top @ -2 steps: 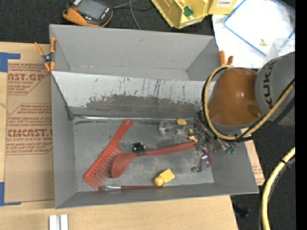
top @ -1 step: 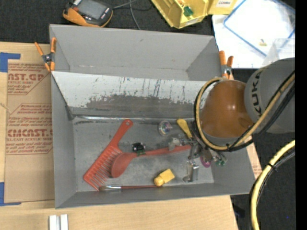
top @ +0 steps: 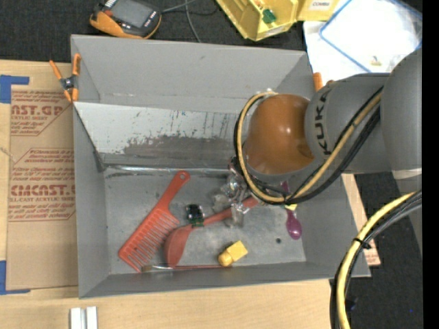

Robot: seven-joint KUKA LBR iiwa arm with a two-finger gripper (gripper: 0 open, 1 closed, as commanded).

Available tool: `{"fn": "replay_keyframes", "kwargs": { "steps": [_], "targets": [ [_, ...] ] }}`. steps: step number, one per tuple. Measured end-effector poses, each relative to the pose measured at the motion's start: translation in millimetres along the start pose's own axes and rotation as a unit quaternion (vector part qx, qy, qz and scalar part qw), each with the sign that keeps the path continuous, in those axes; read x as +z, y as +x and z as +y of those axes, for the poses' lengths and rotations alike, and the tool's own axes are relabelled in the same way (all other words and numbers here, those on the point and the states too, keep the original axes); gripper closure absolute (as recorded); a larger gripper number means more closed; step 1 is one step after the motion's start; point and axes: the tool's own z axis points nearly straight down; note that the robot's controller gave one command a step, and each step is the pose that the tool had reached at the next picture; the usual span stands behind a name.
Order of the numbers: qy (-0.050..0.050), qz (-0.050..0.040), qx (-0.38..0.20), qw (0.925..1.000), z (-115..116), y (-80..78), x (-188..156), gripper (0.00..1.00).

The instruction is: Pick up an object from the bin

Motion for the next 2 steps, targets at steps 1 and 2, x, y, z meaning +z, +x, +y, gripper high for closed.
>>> {"fn": "replay_keyframes", "kwargs": {
  "steps": [1, 2],
  "targets": [
    [0.0, 0.0, 0.0, 1.0, 0, 0.0, 0, 1.0],
    [-0.001, 0.002, 0.021, 0.9998, 8, 0.8, -93, 1.0]
  ]
}}
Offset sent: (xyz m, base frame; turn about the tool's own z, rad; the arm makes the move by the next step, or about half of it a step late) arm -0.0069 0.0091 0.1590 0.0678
